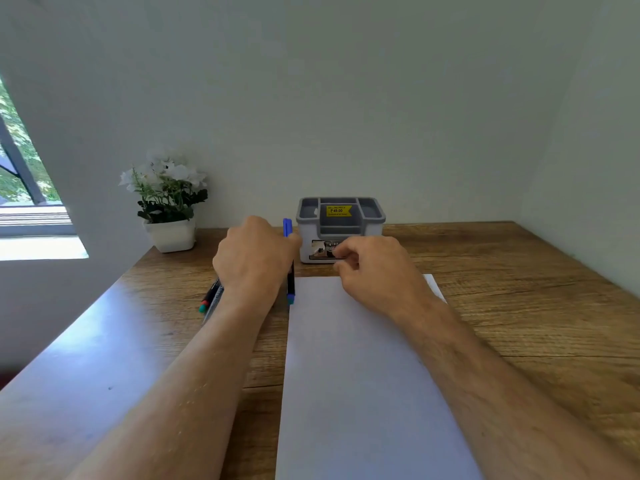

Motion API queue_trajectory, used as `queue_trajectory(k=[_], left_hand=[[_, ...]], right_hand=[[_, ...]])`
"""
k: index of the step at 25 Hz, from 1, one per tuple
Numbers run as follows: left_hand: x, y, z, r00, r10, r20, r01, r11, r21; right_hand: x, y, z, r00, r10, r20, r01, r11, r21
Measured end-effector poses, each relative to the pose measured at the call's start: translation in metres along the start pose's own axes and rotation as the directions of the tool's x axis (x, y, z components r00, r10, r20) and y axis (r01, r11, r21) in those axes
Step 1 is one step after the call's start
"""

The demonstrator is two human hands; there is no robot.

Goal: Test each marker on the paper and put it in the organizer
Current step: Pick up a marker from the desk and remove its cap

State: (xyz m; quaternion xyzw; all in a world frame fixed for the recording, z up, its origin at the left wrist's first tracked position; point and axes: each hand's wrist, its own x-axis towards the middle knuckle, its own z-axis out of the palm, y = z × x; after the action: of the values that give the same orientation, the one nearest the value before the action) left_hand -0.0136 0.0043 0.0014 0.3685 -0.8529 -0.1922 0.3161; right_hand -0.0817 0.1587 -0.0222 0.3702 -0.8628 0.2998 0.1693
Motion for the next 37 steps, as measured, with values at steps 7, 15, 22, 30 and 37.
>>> queue_trajectory(k=[7,15,22,30,37], left_hand=[[-0.026,0.006,-0.019,0.985,0.062,0.162,0.050,0.793,-0.607],[-0.023,0.005,-0.003,0.957,0.033,0.288,0.229,0.523,-0.821],[-0.017,-0.002,0.002,0.911,0.040,0.411,0.360,0.410,-0.838],[-0.019,-0.001,0.004,0.894,0.044,0.445,0.413,0.300,-0.860],[-0.011,-0.002,-0.002,0.932,-0.074,0.354,0.362,0.202,-0.910]], right_hand=[[-0.006,-0.016,-0.005,0.997,-0.040,-0.060,0.059,0.929,0.366],[-0.006,-0.015,0.003,0.997,-0.046,-0.059,0.061,0.959,0.275],[-0.005,-0.012,0.007,0.994,-0.018,-0.103,0.037,0.982,0.187],[-0.003,-0.011,0.002,0.990,-0.058,-0.128,0.071,0.993,0.095],[-0.008,0.002,0.002,0.980,0.153,-0.128,-0.133,0.978,0.159]])
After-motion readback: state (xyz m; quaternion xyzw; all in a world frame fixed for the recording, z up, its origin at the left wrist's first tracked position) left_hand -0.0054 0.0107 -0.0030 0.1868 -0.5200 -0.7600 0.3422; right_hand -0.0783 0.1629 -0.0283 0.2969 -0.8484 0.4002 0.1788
